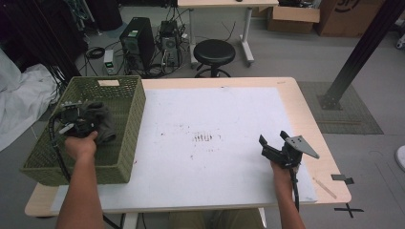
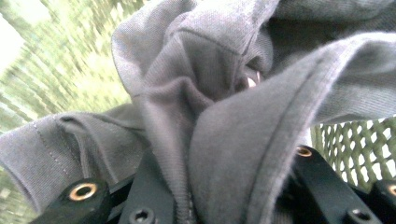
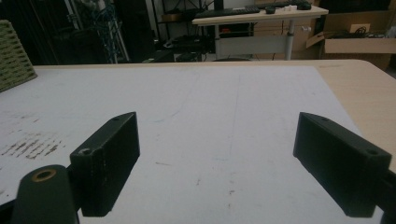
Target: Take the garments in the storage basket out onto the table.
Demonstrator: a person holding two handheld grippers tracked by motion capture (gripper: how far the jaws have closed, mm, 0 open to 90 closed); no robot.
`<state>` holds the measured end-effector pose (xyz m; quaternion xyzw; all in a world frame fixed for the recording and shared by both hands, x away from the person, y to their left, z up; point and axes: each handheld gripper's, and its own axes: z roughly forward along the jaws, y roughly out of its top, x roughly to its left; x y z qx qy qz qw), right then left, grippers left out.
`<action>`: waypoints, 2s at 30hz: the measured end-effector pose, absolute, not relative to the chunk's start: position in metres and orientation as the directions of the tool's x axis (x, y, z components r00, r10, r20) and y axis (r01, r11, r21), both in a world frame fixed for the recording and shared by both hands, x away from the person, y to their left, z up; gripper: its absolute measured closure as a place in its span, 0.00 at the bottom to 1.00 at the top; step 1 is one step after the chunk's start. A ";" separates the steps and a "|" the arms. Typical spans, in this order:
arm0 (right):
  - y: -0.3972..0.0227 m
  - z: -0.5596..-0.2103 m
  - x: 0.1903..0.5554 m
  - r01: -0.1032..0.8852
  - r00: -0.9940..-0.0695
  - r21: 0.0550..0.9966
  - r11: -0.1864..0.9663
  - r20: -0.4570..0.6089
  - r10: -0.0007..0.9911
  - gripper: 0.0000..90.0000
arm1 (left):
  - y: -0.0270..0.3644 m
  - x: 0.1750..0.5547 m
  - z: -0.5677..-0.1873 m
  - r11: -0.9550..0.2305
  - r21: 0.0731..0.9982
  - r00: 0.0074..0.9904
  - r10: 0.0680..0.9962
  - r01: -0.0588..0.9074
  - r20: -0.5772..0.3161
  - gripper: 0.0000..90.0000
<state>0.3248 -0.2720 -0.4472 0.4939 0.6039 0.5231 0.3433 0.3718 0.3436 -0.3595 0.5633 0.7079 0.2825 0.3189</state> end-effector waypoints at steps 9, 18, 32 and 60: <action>-0.285 -0.439 0.315 0.213 -0.290 0.977 -0.012 0.075 0.954 0.16 | 0.342 0.350 -0.335 0.180 0.887 -0.106 0.983 0.426 -0.149 0.77; -0.287 -0.438 0.311 0.212 -0.304 0.977 -0.007 0.072 0.950 0.16 | 0.327 0.330 -0.304 0.147 0.947 -0.008 0.988 0.284 -0.151 0.77; -0.285 -0.445 0.308 0.232 -0.324 0.973 0.009 0.069 0.944 0.16 | 0.253 0.316 -0.275 0.102 0.981 0.250 0.958 0.168 -0.142 0.76; -0.285 -0.448 0.308 0.237 -0.338 0.971 0.013 0.070 0.938 0.16 | 0.067 0.341 -0.351 -0.117 0.964 0.620 0.782 0.241 -0.060 0.75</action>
